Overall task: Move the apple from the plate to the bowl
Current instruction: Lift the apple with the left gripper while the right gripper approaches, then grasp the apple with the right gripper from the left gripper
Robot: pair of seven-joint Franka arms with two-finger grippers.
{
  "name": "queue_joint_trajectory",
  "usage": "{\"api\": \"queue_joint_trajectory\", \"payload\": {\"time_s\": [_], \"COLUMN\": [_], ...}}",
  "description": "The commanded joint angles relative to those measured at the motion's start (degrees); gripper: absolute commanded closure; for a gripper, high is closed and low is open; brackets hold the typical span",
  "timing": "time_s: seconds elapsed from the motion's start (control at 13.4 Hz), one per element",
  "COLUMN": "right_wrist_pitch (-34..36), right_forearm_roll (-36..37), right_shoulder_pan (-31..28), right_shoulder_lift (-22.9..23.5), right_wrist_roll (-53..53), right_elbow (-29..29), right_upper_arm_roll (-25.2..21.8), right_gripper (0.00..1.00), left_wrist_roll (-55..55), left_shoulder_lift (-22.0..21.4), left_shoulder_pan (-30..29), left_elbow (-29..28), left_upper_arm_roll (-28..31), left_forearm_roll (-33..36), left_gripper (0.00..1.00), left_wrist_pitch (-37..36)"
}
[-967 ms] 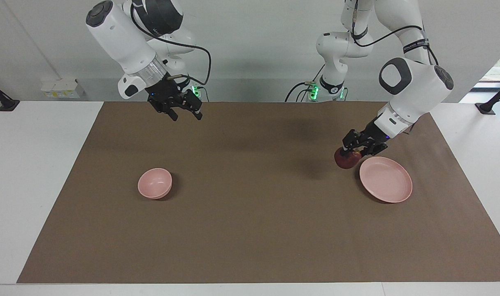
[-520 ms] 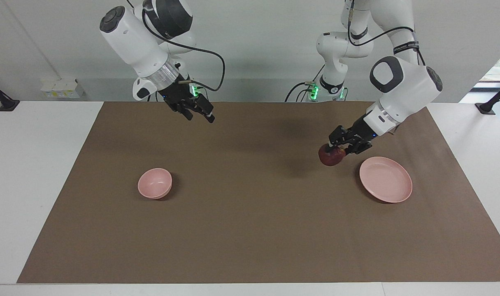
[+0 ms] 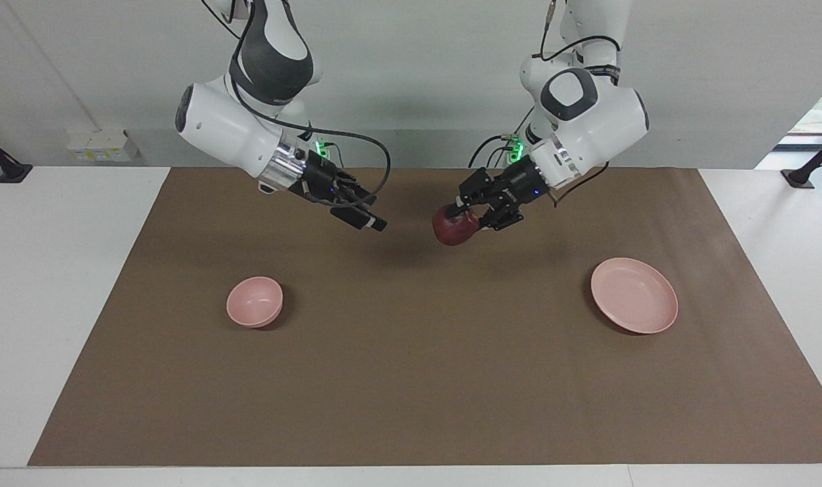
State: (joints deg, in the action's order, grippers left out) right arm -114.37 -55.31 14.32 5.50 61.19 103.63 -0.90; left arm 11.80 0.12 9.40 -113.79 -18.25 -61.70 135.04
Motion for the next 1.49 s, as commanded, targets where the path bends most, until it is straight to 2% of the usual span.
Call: {"api": "queue_joint_trajectory", "payload": {"time_s": [0.0,0.59,0.82,1.41], "right_wrist_pitch": [-5.3,-6.4,-2.0,-1.9], "right_forearm_roll": [-2.9,-2.6,-1.9,-0.7], "right_shoulder_pan": [4.0,6.2,4.6,4.9], "right_shoulder_lift": [1.7,2.5,2.3,1.8], "right_wrist_roll": [5.0,5.3,3.9,3.1], "right_elbow": [-1.1,-1.0,-0.8,0.8], "right_upper_arm_roll": [0.1,0.1,0.0,-0.1], "right_gripper": [0.0,0.0,0.0,0.0], "left_wrist_roll": [-0.9,-3.5,-3.7,-4.0], "left_shoulder_lift": [-1.6,-1.7,-1.2,-1.1], "left_shoulder_pan": [2.1,4.0,4.0,4.0], "left_elbow": [-1.7,-1.5,-1.0,-0.9], "left_upper_arm_roll": [-1.9,-2.4,-2.6,-2.8], "left_forearm_roll": [-1.5,-1.4,-1.3,-1.3], "left_gripper": [1.0,1.0,1.0,1.0], "left_wrist_pitch": [5.4,7.7,9.0,10.4]}}
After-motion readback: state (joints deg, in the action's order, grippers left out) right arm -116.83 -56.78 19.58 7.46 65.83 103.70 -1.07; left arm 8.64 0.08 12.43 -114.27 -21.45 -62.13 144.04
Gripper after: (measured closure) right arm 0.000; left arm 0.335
